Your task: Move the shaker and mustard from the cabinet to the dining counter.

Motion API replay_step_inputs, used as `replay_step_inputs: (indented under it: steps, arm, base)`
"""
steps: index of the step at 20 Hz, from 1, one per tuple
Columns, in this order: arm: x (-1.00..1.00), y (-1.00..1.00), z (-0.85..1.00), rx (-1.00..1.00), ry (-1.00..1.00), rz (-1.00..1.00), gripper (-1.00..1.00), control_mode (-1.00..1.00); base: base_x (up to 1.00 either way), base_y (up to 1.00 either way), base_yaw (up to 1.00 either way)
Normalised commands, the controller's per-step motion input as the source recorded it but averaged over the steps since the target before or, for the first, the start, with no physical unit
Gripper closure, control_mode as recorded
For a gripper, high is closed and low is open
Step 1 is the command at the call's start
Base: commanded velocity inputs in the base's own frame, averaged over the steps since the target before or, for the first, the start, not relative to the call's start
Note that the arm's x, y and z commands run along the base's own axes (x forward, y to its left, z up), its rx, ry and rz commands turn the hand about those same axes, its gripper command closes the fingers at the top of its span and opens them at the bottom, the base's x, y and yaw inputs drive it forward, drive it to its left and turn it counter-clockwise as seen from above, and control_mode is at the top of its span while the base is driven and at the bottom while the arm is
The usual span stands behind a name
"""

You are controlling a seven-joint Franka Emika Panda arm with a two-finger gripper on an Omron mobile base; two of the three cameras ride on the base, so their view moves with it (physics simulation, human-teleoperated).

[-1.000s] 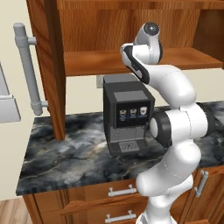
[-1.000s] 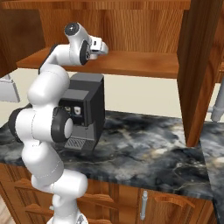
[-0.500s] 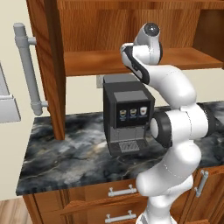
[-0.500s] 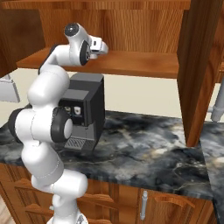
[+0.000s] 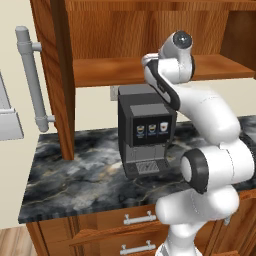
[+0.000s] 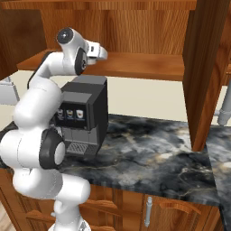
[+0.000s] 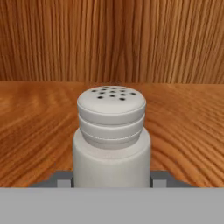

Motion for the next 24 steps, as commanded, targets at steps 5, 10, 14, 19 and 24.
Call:
replay_step_inputs:
  steps: [5, 10, 14, 19, 24]
  arm:
    - [-1.0, -0.05, -0.01, 0.0, -0.02, 0.0, 1.0, -1.0]
    - [-1.0, -0.09, 0.06, 0.01, -0.02, 0.0, 1.0, -1.0]
    - [-1.0, -0.09, 0.01, 0.0, 0.0, 0.0, 1.0, -1.0]
    - [-1.0, -0.02, 0.0, 0.0, 0.0, 0.0, 1.0, -1.0]
    - [-1.0, 0.0, 0.0, 0.0, 0.0, 0.0, 1.0, -1.0]
  base:
    - [0.0, 0.0, 0.0]
    - [0.0, 0.0, 0.0]
    - [0.0, 0.0, 0.0]
    - [0.0, 0.0, 0.0]
    - [0.0, 0.0, 0.0]
